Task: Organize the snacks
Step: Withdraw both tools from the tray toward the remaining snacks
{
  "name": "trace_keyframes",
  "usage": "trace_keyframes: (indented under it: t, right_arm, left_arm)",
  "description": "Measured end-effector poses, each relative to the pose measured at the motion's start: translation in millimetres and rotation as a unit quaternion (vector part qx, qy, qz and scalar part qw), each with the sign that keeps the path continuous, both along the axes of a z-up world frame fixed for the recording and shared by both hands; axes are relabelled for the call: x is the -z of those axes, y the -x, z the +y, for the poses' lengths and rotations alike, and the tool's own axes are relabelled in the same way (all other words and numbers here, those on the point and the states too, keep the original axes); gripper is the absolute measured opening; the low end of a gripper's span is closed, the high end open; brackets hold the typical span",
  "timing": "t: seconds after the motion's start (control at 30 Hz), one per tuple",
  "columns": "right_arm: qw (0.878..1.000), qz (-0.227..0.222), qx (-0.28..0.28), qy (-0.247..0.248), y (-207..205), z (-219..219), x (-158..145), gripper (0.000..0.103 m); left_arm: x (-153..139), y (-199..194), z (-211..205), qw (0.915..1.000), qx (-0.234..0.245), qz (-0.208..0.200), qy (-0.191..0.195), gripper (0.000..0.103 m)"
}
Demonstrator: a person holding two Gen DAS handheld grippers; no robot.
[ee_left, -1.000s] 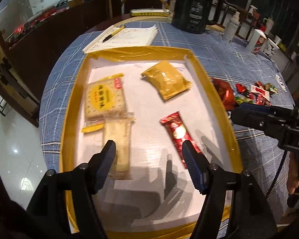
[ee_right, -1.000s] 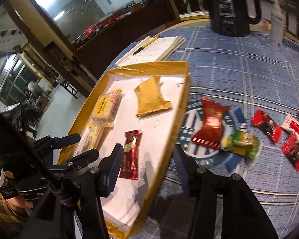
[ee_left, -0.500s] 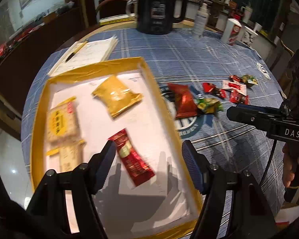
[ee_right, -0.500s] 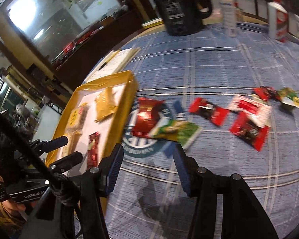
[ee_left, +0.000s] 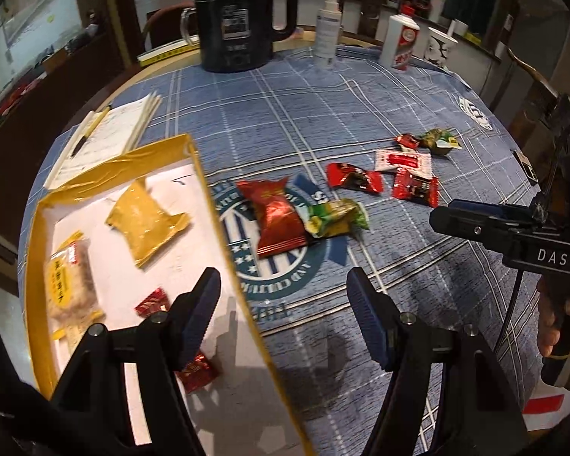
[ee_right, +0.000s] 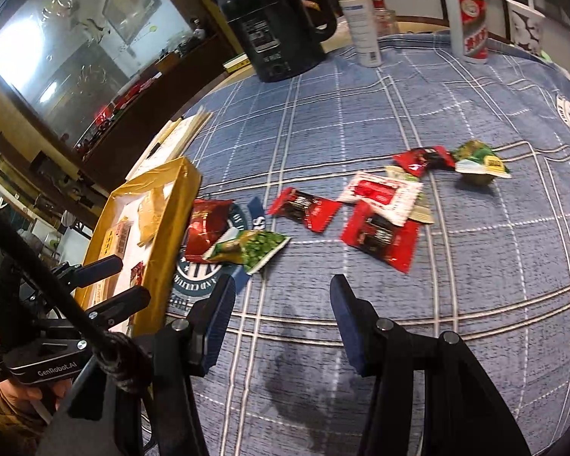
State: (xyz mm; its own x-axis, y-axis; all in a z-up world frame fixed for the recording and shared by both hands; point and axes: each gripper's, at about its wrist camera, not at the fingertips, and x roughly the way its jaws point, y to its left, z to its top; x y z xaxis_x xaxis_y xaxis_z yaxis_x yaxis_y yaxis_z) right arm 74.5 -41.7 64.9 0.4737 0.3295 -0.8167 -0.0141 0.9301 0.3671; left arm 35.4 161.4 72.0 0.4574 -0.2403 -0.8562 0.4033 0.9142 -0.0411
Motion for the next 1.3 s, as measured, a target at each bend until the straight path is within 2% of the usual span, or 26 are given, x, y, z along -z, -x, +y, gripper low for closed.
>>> trace_keyframes:
  t: [0.63, 0.93, 1.3]
  right_arm:
    - [0.999, 0.002, 0.036, 0.005, 1.9, -47.4, 3.1, 0.052]
    - [0.999, 0.011, 0.033, 0.018, -16.8, -55.2, 14.9, 0.052]
    - [0.999, 0.034, 0.009, 0.026, -39.0, -55.4, 34.0, 0.053]
  left_arm:
    - [15.3, -24.1, -35.7, 0.9992, 0.028, 0.013, -0.026, 0.072]
    - [32.7, -41.3, -52.8, 0.998, 0.036, 0.026, -0.045, 0.072]
    - [37.6, -59.0, -65.4, 0.9967, 0.05, 0.023, -0.059, 0.072]
